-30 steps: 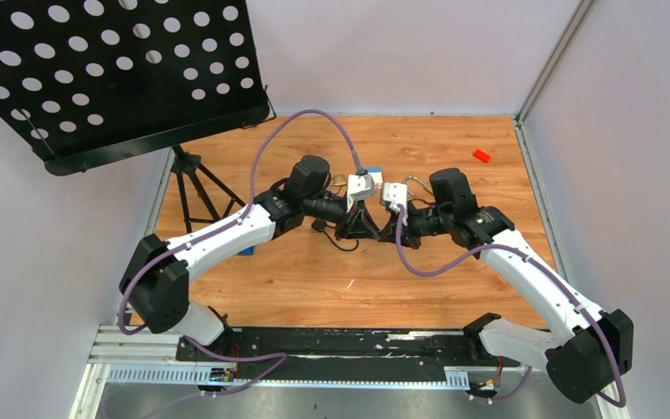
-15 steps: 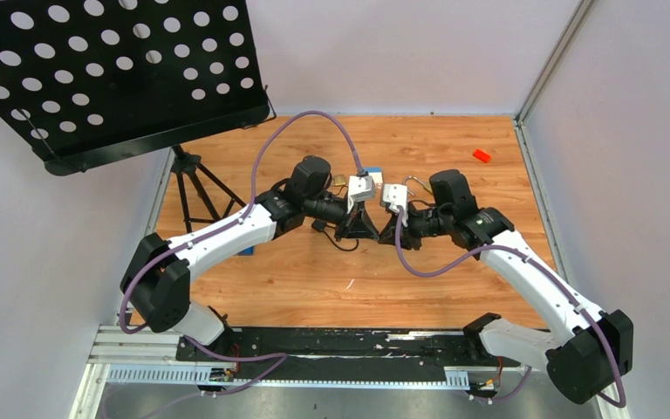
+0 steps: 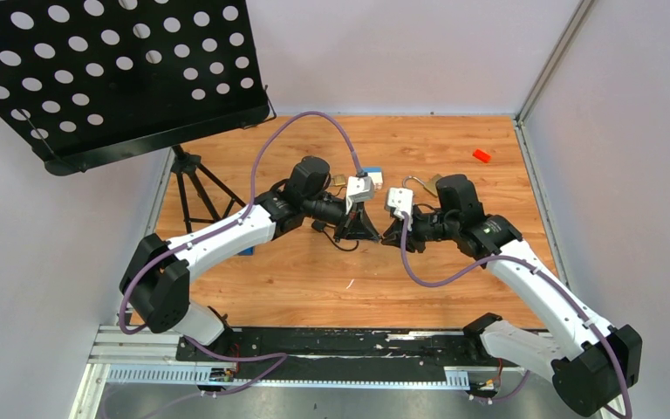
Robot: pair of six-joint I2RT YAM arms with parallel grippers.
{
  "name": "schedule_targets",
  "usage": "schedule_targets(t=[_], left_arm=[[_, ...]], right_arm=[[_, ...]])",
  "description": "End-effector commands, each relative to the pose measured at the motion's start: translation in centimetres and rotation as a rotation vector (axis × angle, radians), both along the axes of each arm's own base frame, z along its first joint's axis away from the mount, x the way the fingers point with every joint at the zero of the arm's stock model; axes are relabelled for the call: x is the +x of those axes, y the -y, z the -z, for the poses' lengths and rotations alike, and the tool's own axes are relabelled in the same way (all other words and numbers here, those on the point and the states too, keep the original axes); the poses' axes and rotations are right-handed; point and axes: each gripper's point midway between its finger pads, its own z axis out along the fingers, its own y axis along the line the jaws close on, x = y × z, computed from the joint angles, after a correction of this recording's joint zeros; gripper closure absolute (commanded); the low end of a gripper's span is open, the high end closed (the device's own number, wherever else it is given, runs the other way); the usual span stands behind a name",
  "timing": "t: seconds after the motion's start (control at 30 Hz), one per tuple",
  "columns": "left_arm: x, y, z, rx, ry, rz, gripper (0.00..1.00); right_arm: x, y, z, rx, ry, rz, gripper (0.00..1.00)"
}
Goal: Unlock with the key
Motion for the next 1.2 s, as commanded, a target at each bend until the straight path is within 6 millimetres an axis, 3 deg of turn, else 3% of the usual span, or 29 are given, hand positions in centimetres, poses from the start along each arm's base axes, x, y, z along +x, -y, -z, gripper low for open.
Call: schedule_targets(t=[0.0,0.17,0.37,0.67,1.17], left_arm=[[-0.6,-0.1,-2.0,-0.061,0.024,0.026,1.00],[-0.8,-0.2,-2.1,-0.065,0.019,0.035,1.00],[-0.8,-0.2,-1.7,-0.057,0.021,0.037,1.00],[-0.2,-0.6,0.4,-0.001,0.050,0.018,1.00],[0.6,-1.0,2.2,0.070,0.077,-0.011,1.00]], right_arm=[[0.3,-0.5,-1.3,0.028,0.043,-0.016,0.81],[0.5,-0.7,-1.0,0.027,0.036,-0.020,0.82],[0.6,-0.5,-1.3,0.023,0.056,-0.015,1.00],[0.8,0.3,-2.2,-0.001,0.113,0.009,1.00],[0.6,0.9,-3.1,-0.017,0.146,0.012,1.00]])
